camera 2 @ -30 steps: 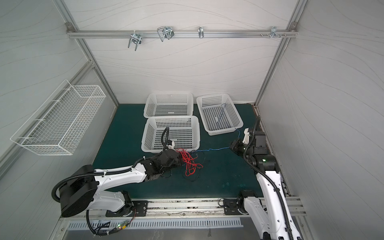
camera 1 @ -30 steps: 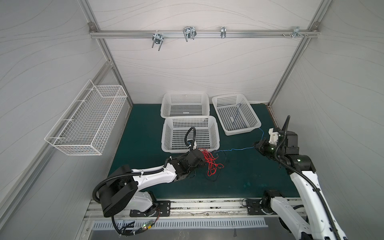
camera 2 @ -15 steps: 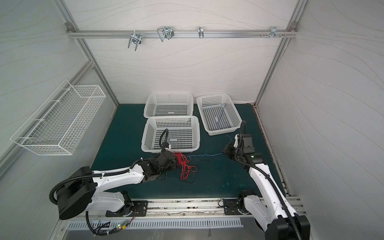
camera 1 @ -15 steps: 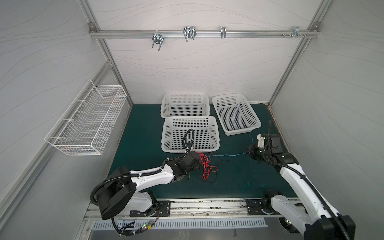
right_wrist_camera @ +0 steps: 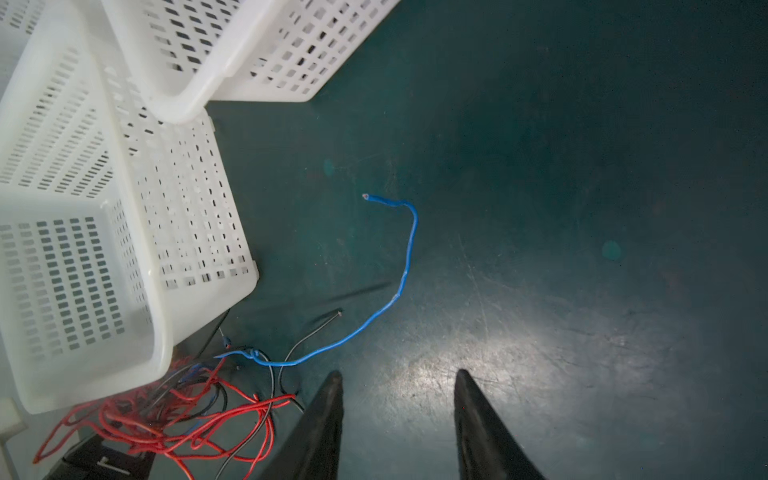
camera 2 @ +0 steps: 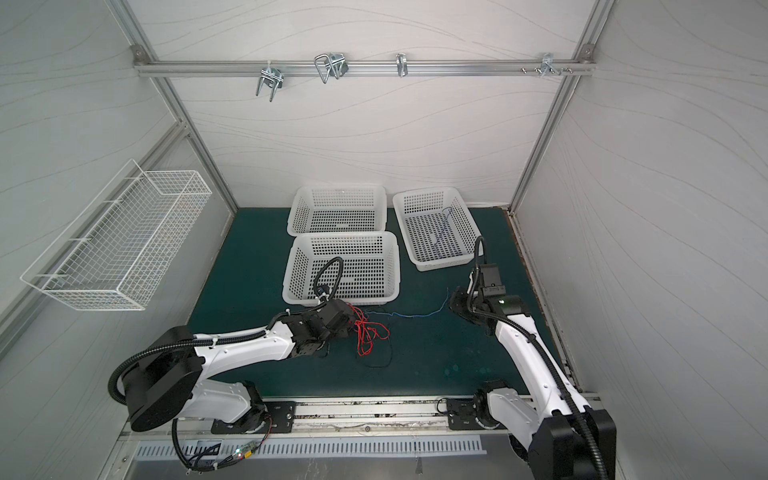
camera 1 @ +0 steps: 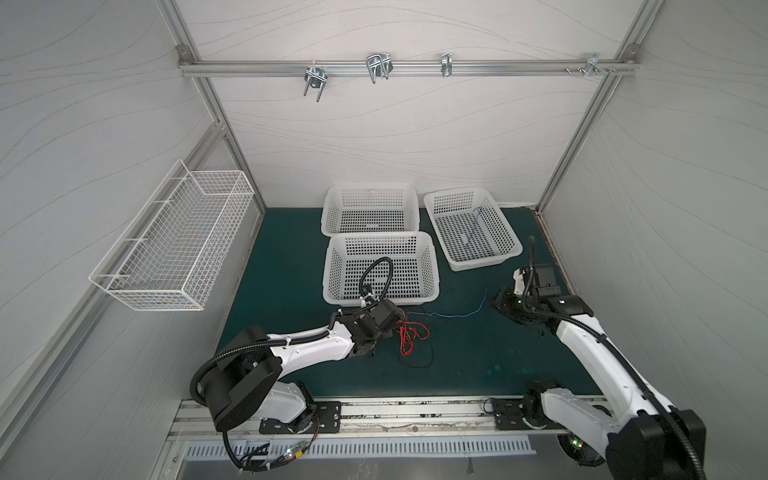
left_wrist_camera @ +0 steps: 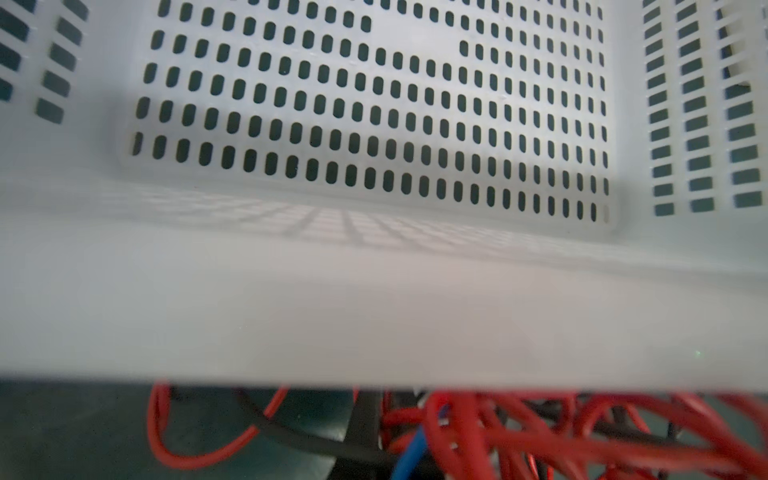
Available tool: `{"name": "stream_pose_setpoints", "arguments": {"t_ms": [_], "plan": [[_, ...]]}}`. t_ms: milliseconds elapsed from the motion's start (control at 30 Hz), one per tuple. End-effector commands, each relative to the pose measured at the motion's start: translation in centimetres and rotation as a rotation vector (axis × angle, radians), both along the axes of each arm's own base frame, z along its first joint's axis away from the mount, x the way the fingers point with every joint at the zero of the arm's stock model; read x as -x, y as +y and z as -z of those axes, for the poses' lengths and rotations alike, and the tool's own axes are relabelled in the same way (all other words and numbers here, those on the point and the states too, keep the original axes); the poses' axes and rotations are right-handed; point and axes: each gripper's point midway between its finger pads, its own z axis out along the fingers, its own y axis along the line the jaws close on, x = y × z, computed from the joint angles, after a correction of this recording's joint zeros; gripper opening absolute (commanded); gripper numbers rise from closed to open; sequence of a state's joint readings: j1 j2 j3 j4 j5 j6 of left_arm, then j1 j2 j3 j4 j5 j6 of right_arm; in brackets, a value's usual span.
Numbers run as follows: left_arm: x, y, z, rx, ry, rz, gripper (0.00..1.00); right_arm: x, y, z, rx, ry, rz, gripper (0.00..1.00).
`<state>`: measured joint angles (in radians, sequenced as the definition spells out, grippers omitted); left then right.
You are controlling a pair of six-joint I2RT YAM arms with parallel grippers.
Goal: Untangle the cables
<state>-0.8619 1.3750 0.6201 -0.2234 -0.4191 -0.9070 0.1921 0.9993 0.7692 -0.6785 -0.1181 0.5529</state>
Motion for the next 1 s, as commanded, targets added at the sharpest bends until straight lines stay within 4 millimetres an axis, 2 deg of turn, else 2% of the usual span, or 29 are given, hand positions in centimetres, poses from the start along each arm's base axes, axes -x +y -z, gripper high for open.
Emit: {"name": "stream_pose_setpoints", "arguments": {"t_ms": [0,67,167,367,467,633,833,967], "plan": [[-0.5,1.0,-0.8,-0.022,-0.027,-0.056,0.00,1.8,0.1,-1.2,0.070,0.006,-0.105,0.48],[-0.5,1.0,-0.9,-0.020,-0.031,-0.057,0.00,1.9,1.5,-2.0,0.071,-0.036,-0.198,0.49],[-0.7,0.8,-1.1,-0.017,-0.041,-0.049,0.00,1.8,4.8,-2.3,0.045,-0.094,-0.362,0.49],[-0.7,0.2,-1.7,0.024,-0.078,0.003,0.00,1.3,12.2,-1.3,0.166,-0.260,-0.696,0.49],[-0.6,0.0,-2.2,0.045,-0.099,0.033,0.00,1.1,15.0,-0.9,0.204,-0.327,-0.813,0.49],[-0.1,0.1,-3.0,0.060,-0.125,0.075,0.00,0.3,18.0,-0.1,0.252,-0.383,-0.945,0.49],[0.0,0.1,-4.1,0.067,-0.156,0.109,0.00,1.1,21.9,1.2,0.268,-0.439,-1.147,0.43],[0.0,0.1,-4.1,0.065,-0.156,0.115,0.00,1.1,23.4,2.1,0.254,-0.441,-1.196,0.42]]}}
